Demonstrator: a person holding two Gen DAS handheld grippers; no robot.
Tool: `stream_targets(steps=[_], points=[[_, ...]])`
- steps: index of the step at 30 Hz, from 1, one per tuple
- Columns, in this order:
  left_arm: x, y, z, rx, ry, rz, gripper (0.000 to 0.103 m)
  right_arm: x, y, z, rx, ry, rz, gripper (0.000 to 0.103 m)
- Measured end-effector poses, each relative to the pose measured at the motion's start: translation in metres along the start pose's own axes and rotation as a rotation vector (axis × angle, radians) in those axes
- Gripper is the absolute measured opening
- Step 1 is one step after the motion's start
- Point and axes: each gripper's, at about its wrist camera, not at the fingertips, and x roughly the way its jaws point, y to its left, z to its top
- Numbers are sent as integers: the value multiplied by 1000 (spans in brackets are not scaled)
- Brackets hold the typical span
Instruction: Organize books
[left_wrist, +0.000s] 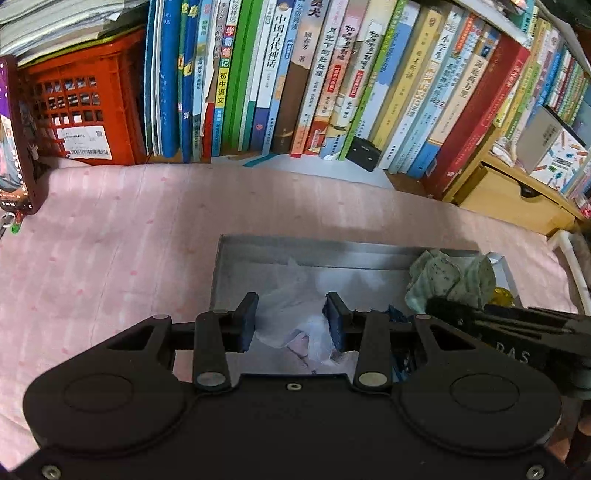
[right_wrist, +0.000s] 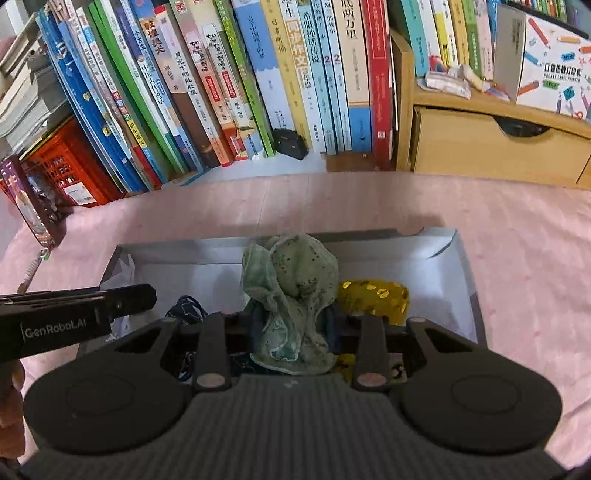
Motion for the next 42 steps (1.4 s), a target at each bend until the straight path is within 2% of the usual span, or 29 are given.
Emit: stream_targets(steps=[12, 15, 17, 29, 42], points=[[15, 10, 3, -62, 48, -20, 40, 7, 2, 1, -9, 22, -11, 40], [16, 10, 2, -71, 51, -56, 51, 7, 4, 1, -9, 19, -12, 54], [12, 8, 1, -60, 34, -57, 57, 6, 4, 0, -5, 14, 1, 59], [-36, -2, -4, -9, -60, -29, 74, -27, 7, -6, -25, -54, 8, 79], [-107, -27, -33, 107, -172, 2, 80, -90, 4, -21, -47, -166, -15, 85]])
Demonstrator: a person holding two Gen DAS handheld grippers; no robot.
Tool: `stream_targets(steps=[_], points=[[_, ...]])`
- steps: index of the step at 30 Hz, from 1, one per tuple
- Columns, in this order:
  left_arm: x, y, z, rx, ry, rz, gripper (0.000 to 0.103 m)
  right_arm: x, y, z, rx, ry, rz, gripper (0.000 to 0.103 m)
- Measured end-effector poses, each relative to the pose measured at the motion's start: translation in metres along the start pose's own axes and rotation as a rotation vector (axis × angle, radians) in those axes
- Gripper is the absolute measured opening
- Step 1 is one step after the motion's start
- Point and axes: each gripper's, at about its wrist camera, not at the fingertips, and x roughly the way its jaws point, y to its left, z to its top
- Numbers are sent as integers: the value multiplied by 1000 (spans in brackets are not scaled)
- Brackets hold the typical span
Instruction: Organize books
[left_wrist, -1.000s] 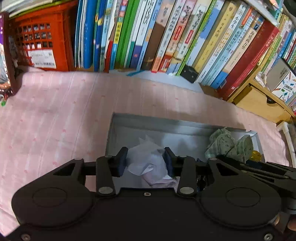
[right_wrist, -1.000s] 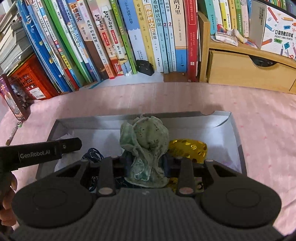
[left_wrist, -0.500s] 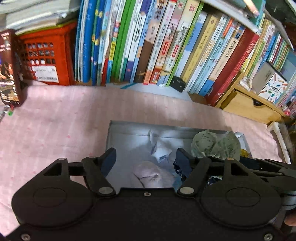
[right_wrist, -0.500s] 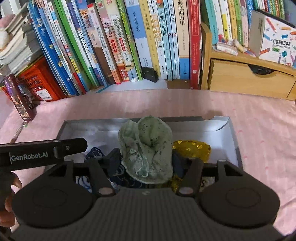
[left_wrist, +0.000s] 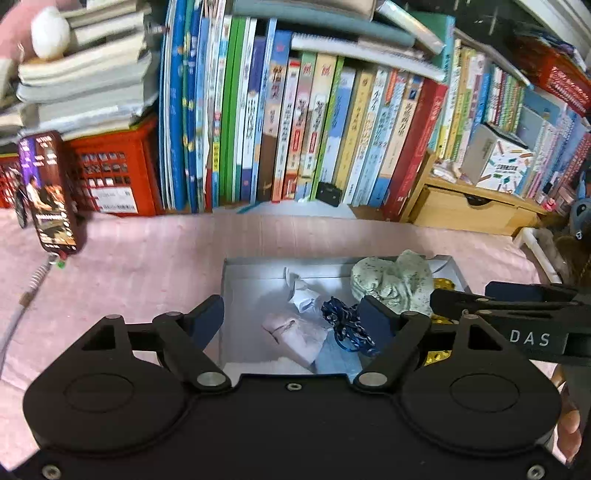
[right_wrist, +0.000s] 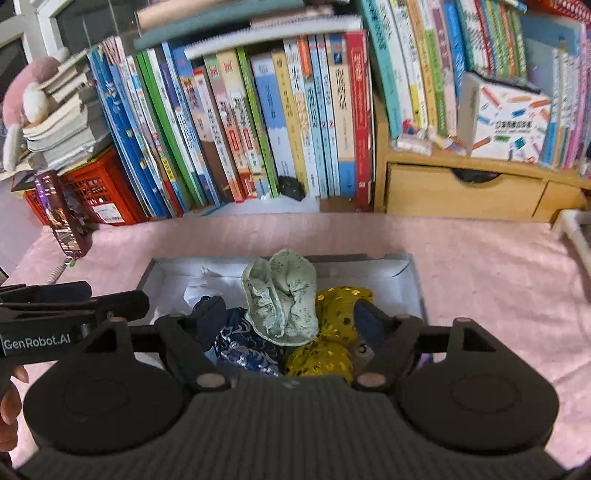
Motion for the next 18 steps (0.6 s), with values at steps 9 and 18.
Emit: stream_targets(steps=[9, 18], points=[[-53, -12, -23, 65, -91, 13, 83, -50, -7, -19, -19, -113, 3, 89], [-85, -19, -55, 91, -137, -10, 84, -88, -3, -46, -69, -211, 13, 96]])
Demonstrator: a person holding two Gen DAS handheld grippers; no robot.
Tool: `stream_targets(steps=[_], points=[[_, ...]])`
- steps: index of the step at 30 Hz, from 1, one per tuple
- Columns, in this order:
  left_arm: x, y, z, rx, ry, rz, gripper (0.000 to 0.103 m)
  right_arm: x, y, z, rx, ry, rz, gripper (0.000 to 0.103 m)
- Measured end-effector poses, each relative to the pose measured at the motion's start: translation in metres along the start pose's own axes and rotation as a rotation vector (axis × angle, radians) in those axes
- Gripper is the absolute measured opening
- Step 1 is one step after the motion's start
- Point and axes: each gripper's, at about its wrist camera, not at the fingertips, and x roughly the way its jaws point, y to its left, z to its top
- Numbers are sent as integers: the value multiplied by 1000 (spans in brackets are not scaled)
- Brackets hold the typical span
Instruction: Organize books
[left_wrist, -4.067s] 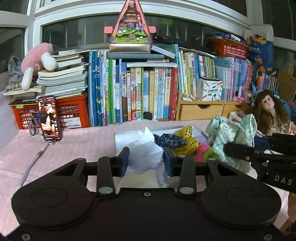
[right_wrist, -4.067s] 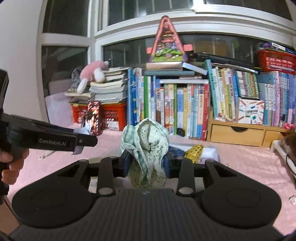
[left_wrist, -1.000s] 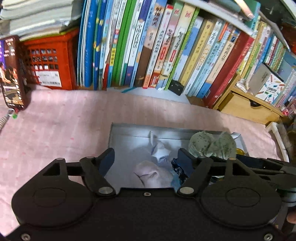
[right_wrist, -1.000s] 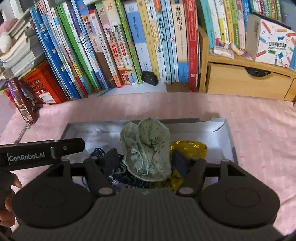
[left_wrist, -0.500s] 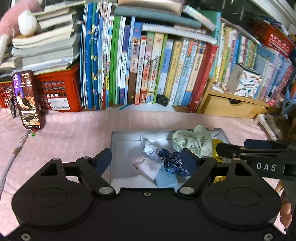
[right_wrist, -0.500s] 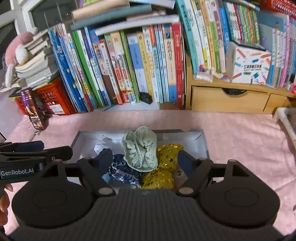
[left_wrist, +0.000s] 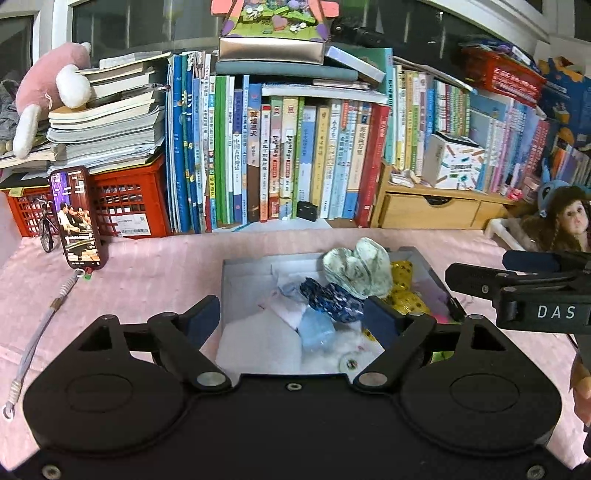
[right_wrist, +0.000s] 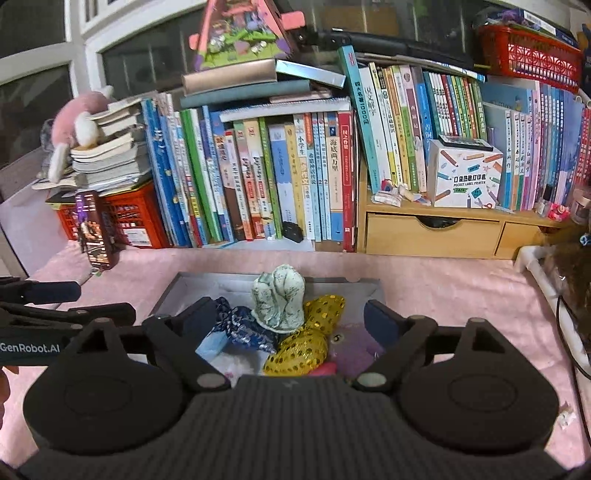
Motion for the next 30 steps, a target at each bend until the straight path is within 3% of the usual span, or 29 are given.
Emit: stream_targets(steps=[6, 30], points=[[-12, -2, -18, -12, -26, -1, 85, -17, 1, -15, -20, -40, 14, 103], [-42, -9, -69, -6, -99, -16, 94, -57, -3, -56, 9, -142, 28, 103]])
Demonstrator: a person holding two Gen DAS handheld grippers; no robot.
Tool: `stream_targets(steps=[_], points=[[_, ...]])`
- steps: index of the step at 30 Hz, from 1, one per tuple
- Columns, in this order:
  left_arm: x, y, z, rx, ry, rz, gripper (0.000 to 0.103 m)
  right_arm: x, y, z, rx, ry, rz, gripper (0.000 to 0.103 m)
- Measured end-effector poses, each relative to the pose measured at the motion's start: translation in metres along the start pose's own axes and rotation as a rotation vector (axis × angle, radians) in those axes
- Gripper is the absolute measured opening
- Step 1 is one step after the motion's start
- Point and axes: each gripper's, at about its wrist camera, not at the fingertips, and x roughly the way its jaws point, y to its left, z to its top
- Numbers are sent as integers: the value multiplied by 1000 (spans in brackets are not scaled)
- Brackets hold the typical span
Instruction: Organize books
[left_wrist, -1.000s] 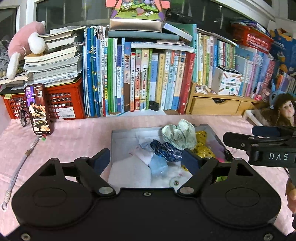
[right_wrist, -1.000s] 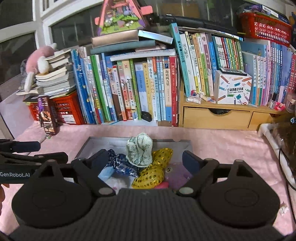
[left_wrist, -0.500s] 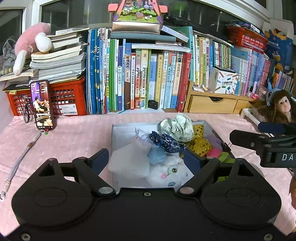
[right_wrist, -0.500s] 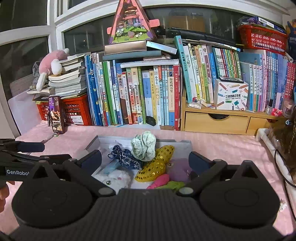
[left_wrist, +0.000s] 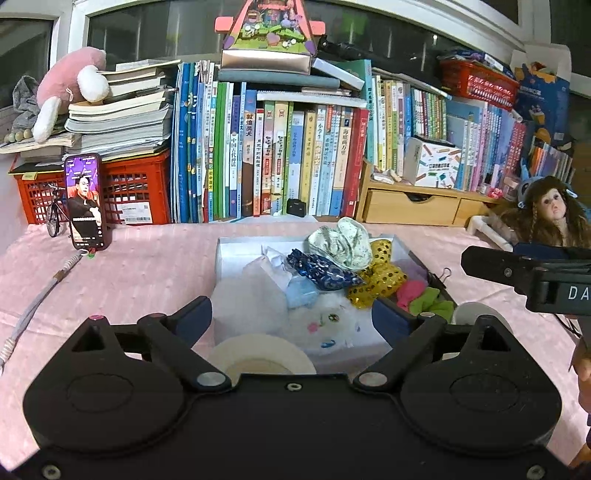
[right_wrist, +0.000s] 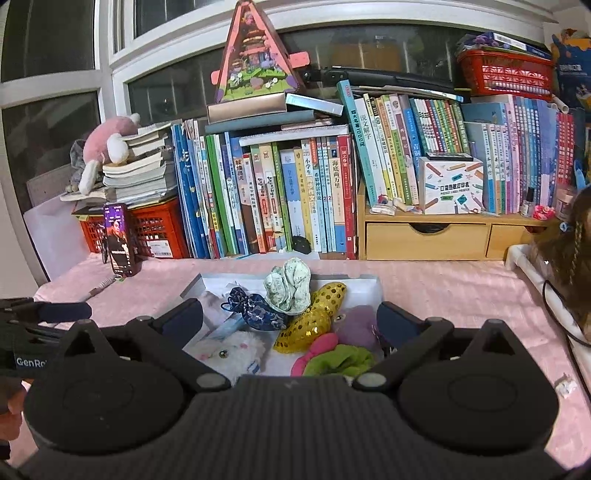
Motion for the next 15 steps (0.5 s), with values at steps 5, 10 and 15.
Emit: stream_targets(steps=[5, 10, 15], points=[[-14, -4, -16, 13, -33, 2, 95, -14, 1, -12, -15, -35, -8, 103], [-24, -9, -32, 37, -53, 5, 96, -26, 4, -27, -37, -64, -25, 103], [-32, -11, -48, 37, -61, 5, 96, -35, 9, -43, -65, -84, -43, 103]])
